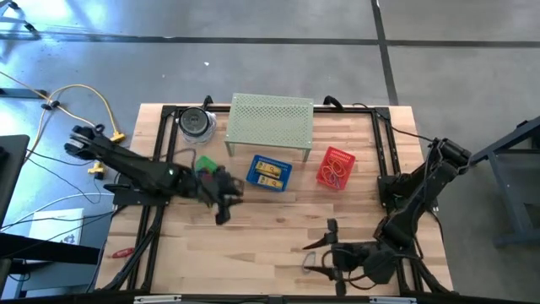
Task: Pick & Place Office Desk Supplies
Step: Put the blue rubber band into the red bin
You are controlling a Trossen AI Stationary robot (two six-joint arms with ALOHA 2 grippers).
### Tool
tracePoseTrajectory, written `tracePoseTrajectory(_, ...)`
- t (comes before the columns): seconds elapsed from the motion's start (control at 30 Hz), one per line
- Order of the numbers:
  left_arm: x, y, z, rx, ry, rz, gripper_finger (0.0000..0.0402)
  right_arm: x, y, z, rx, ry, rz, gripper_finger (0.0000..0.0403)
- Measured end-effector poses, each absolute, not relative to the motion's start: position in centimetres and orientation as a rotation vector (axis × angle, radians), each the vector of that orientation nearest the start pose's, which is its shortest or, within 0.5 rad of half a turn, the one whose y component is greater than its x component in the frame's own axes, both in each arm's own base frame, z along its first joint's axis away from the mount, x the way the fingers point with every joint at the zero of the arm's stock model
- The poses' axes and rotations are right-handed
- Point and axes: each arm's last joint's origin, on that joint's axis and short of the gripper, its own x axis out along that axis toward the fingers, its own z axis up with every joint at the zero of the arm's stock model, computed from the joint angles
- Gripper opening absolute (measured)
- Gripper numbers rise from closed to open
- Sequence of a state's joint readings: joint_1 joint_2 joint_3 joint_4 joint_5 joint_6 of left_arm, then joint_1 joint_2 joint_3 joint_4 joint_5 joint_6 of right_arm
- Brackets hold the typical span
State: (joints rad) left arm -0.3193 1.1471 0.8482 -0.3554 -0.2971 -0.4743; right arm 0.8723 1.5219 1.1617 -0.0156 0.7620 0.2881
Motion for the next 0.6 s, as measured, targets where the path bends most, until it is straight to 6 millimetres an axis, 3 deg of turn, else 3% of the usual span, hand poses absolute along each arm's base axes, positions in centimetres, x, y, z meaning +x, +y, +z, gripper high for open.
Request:
tracePoseTrajectory(0.13, 23.9, -9.6, 25.8, -0.214, 0.611, 0.063, 0.0103, 23.8, 23.9, 31.0, 0.075, 0.409, 0.11, 0.0205)
tracePoseTrajectory(0.27, 24.4, -12.0, 24.2, -0.182, 0.65, 0.005, 0.0103, 24.2, 22.6, 29.7, 0.166, 0.579, 0.075, 0.0205)
tracePoseTrajectory(0.43, 24.9, -13.8, 22.5, -0.161, 0.678, -0.03, 0.0103, 24.9, 21.2, 28.7, 0.348, 0.691, 0.013, 0.0205)
tracePoseTrajectory(0.6, 25.3, -15.0, 21.1, -0.147, 0.702, -0.048, 0.0103, 25.0, 21.6, 27.7, 0.375, 0.716, 0.069, 0.0205)
